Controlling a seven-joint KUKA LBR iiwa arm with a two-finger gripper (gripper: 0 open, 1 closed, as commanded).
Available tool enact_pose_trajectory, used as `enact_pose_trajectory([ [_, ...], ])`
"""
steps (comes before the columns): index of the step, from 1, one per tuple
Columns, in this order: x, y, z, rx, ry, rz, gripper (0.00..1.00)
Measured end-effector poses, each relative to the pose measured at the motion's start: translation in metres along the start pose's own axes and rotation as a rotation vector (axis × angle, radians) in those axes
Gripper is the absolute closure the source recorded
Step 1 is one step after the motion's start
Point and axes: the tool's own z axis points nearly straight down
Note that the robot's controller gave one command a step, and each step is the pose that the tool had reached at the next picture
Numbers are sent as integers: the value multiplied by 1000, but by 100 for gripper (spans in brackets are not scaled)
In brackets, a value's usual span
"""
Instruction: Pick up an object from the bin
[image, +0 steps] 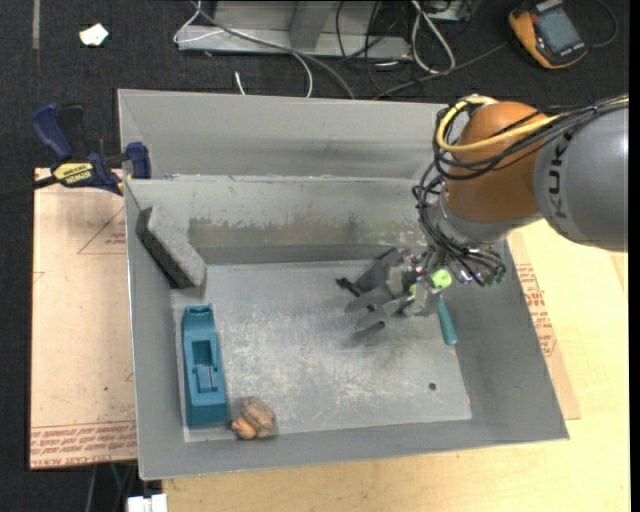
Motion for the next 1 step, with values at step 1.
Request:
enact_pose_trajectory([
  [1, 3, -5, -76, 1, -3, -111, 100],
])
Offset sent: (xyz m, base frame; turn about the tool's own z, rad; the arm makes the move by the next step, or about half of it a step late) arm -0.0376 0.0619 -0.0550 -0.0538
